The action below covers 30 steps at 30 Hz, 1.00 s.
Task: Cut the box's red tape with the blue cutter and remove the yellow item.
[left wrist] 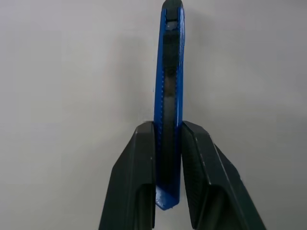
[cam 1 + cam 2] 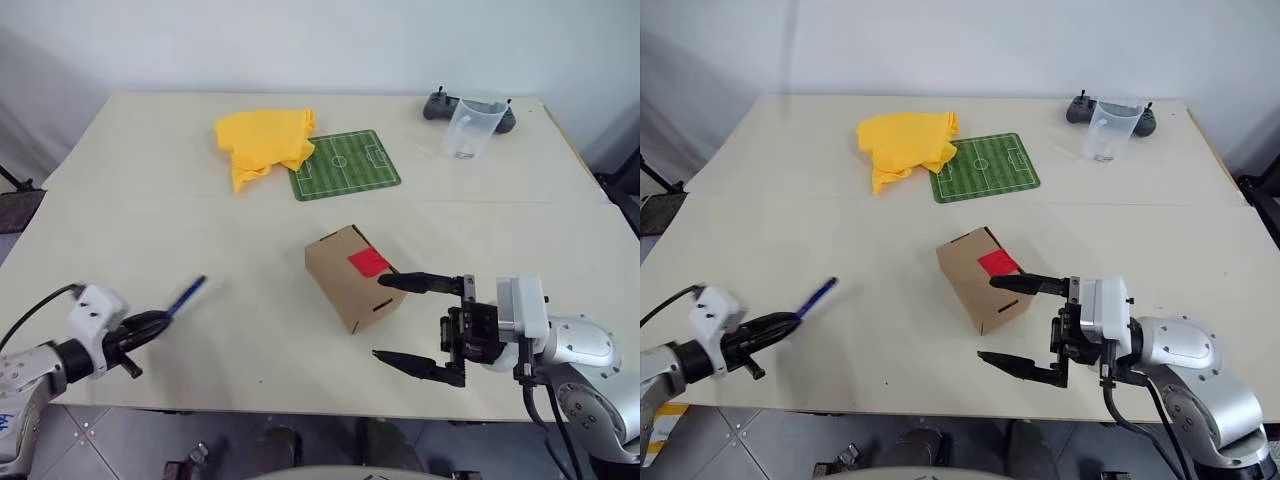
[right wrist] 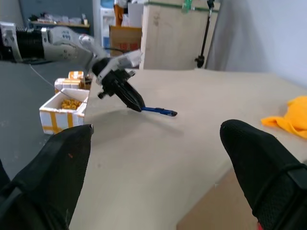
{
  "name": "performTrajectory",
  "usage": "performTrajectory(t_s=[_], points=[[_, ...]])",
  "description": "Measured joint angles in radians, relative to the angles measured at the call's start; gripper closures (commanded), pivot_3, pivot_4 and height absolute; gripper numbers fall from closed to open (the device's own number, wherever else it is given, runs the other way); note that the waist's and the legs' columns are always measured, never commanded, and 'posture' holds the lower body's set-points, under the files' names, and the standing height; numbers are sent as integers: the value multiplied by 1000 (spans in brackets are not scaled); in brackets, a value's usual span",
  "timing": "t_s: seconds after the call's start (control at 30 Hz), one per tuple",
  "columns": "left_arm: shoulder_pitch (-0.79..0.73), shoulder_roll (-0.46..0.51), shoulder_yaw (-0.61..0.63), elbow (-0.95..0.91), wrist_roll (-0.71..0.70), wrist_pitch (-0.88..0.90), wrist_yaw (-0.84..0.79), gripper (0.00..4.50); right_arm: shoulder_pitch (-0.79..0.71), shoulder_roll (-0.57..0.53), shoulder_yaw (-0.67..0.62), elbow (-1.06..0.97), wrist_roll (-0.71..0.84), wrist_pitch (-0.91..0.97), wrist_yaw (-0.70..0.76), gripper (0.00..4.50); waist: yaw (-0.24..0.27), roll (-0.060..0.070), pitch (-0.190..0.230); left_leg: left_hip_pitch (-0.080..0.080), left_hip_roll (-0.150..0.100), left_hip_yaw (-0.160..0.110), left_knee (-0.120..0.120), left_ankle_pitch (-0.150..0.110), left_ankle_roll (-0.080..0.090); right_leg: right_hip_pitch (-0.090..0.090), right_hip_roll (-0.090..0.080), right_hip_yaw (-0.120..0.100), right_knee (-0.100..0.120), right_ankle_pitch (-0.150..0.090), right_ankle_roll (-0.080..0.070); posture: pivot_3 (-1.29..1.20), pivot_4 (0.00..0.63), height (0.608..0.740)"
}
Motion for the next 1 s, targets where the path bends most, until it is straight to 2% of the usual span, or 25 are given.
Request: performTrajectory(t_s=[0.13,0.27,0.47,0.53,0.6,0.73,0.83,0.9,1.0], points=[[-81,73,-116,-22,19,-166,-194,4080,59,-37,-74,-18,26,12,0,0,-4,3,1,0,0,1,-1,-1,1,0,0,0,-2,0,0,0,150,740],[-283,82,-323,-13,95,-237,-319,4080,191,-101,-192,-101,82,64,-11,0,0,4,2,-2,0,0,-1,-1,1,-1,0,-1,-3,0,0,0,150,740],[-500,-97,-647,-39,307,-149,-267,4080,436,-130,-351,-238,61,228,-187,0,2,1,1,-3,-2,2,2,-2,5,0,1,1,1,2,3,0,150,740],[-554,-139,-722,-46,360,-97,-257,4080,474,-134,-356,-274,57,269,-226,0,-4,-1,2,-2,-2,4,3,-2,5,0,2,1,1,2,4,0,150,740],[-602,-160,-773,-77,407,-40,-253,4080,498,-137,-335,-314,40,303,-266,0,-4,-1,2,-1,-2,4,3,-1,4,0,2,1,1,1,4,0,150,740],[-620,-163,-823,-202,455,190,-241,4080,519,-141,-238,-372,4,357,-330,0,-3,-1,2,-1,-1,5,3,-1,5,0,2,1,1,1,4,0,150,740],[-622,-150,-850,-278,462,321,-241,4080,467,-152,-137,-383,-37,379,-360,0,-4,-2,2,0,-2,4,4,-1,5,0,2,1,1,1,4,0,150,740],[-622,-140,-872,-346,473,428,-232,4080,378,-169,-30,-364,-84,399,-373,0,-7,-2,3,0,-2,4,4,-1,4,0,2,1,1,1,4,0,150,740],[-618,-140,-900,-426,477,556,-203,4080,263,-175,97,-302,-145,422,-380,609,-4,-2,3,-1,-1,4,4,-1,4,0,2,1,1,1,4,0,150,740]])
